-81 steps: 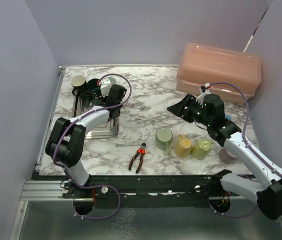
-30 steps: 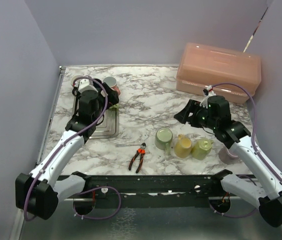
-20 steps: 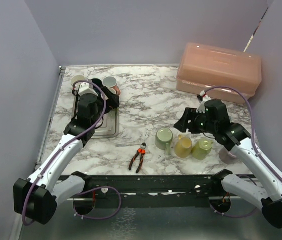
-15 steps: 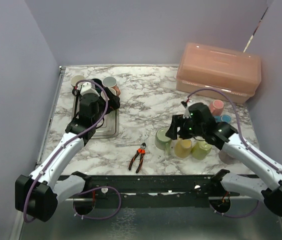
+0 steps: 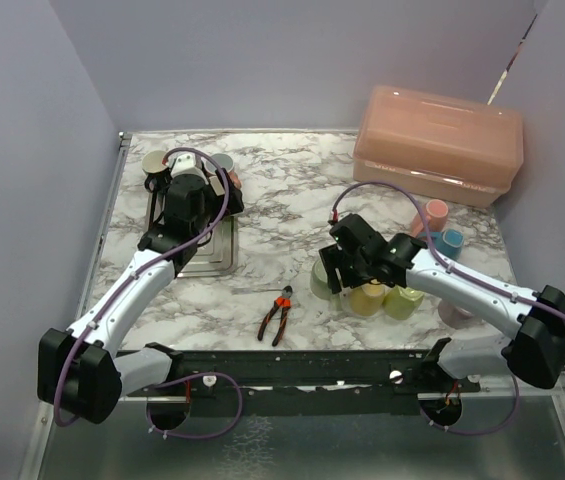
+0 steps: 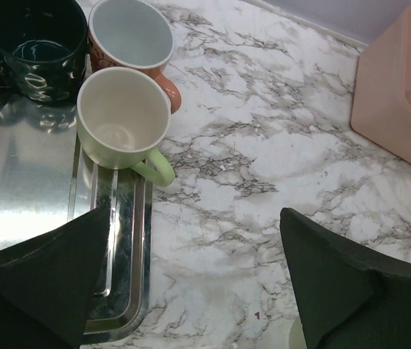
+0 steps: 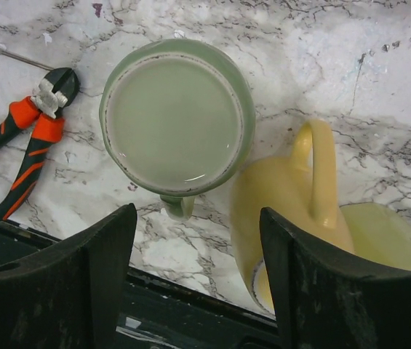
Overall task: Turn the mug right side up
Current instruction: Turn over the cup at the center of the board.
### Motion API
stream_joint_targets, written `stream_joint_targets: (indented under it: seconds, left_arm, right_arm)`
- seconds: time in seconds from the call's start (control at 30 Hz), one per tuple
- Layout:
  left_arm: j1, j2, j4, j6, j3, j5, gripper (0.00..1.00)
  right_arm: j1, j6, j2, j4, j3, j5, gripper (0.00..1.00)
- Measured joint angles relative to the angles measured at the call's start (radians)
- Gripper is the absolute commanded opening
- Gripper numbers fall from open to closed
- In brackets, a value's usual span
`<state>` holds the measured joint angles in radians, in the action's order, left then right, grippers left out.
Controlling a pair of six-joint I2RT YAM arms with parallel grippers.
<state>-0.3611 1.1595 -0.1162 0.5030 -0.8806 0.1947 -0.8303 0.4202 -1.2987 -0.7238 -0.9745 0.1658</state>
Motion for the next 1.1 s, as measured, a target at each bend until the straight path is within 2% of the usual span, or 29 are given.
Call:
stream_joint_targets:
  seconds: [0.2, 0.57, 0.87, 1.1]
  left_arm:
    - [0.0, 0.005, -0.004, 0.009, -0.031, 0.026, 0.99]
    - [0.002, -0.003, -0.065, 0.036, -0.043, 0.02, 0.99]
    - [0.002, -0.072, -0.11, 0.041, -0.042, -0.023, 0.99]
    - [0.002, -0.085, -0.11, 0.047, -0.009, -0.023, 0.99]
  right_arm:
    - [0.0, -0.023, -0.017, -0.005, -0.024, -0.006, 0.7]
    - [-0.009, 0.057, -0.081, 0.013, -0.024, -0.089, 0.7]
    - [-0.044, 0.111, -0.176, 0.045, -0.024, -0.106, 0.51]
    - [-0.062, 0.156, -0.244, 0.069, -0.04, -0.022, 0.44]
